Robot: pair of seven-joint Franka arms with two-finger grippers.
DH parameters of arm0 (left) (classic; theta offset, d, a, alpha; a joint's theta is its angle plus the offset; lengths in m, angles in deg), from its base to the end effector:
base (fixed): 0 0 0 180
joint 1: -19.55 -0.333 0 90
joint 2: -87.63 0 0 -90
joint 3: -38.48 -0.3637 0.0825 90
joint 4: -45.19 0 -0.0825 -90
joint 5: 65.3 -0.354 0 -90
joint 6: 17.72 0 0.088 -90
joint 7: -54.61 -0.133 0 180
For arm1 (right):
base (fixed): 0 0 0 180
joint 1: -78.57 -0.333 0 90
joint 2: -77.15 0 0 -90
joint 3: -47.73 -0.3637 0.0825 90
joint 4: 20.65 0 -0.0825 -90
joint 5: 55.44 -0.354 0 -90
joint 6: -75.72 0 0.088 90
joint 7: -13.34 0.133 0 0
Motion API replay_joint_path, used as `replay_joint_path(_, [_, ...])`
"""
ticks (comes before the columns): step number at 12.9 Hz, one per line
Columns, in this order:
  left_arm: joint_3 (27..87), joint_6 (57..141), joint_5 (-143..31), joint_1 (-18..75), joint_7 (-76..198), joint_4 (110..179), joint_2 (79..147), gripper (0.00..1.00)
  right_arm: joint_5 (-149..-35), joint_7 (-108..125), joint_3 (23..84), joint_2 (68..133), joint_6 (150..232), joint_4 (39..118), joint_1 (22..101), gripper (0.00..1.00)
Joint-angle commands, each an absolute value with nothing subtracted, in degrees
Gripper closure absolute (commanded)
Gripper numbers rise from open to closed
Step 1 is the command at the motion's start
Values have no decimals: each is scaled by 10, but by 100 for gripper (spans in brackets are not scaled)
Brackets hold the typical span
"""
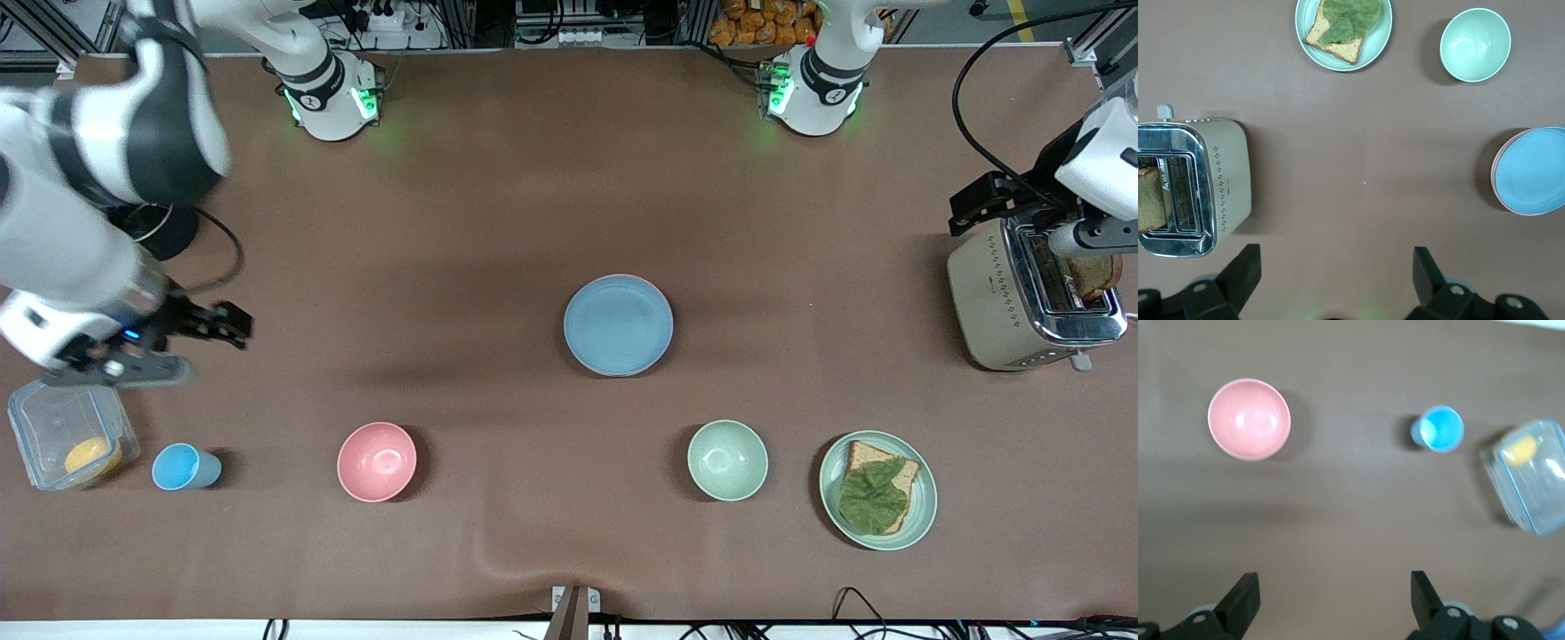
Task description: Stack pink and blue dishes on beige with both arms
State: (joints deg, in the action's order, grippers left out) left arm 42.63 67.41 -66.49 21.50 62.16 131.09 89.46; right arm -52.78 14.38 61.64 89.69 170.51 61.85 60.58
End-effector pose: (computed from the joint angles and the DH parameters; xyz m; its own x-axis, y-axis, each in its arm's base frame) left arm 0.5238 -0.0523 0.6535 0.9987 0.0271 -0.0424 0.0261 -0.9994 -0.0242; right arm 0.6028 0.0541 0.5917 0.9980 0.0626 0.0034 0.0620 -0.9932 0.0983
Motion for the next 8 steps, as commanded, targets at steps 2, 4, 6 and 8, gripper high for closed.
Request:
replay_joint_path(2, [430,665,-674,210,603,1310,888,0,-541,140,540,770,1597,636,720,0])
replay_joint_path(4, [430,665,-674,210,603,1310,888,0,-546,131,539,758,1579,642,748,0])
replay_joint_path(6, [430,664,-674,210,602,1310,884,0,-594,125,538,758,1599,648,777,0])
replay_joint_path(8, [430,665,-674,210,601,1311,883,0,-592,107,538,757,1600,648,780,0])
